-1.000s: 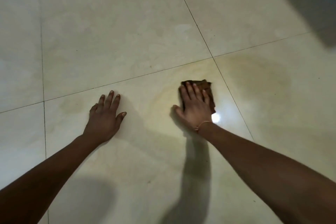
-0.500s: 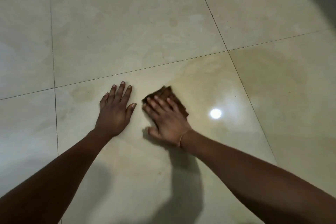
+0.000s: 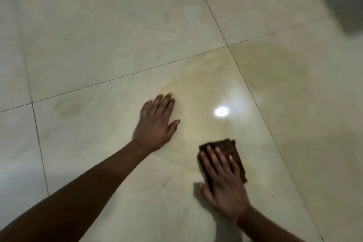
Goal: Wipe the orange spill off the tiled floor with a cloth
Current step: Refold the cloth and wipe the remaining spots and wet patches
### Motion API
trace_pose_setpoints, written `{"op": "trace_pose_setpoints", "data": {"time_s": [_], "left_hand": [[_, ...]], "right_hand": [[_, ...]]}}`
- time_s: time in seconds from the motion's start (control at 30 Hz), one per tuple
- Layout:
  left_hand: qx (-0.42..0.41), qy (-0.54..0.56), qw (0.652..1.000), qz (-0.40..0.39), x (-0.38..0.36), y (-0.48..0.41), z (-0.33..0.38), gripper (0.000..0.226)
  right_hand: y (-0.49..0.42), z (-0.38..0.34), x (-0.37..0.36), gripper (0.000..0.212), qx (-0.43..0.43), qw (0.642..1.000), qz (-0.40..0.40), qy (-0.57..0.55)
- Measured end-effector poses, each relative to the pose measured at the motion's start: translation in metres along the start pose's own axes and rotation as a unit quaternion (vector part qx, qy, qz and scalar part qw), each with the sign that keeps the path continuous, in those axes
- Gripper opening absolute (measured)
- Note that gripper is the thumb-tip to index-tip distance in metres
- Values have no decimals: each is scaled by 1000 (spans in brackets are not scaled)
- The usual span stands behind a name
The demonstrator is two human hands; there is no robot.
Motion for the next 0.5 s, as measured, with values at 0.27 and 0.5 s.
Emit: {"op": "trace_pose_setpoints", "data": {"time_s": [0.27, 0.5], "left_hand": [[-9, 18, 999, 26, -7, -5, -5, 57], [36, 79, 995, 42, 8, 14, -28, 56]], "right_hand": [[-89, -19, 29, 70, 16, 1000, -6, -2], [-10, -53, -4, 71, 120, 992, -27, -27]]}}
Point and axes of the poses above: each hand's wrist, its own y-axis away from the middle knuckle, its own x-axis out of the back of the hand, z = x × y, the point moved 4 cm from there along -y, towards the middle knuckle, and after that the axes turned 6 degrees about -z, right-handed, at the moved point
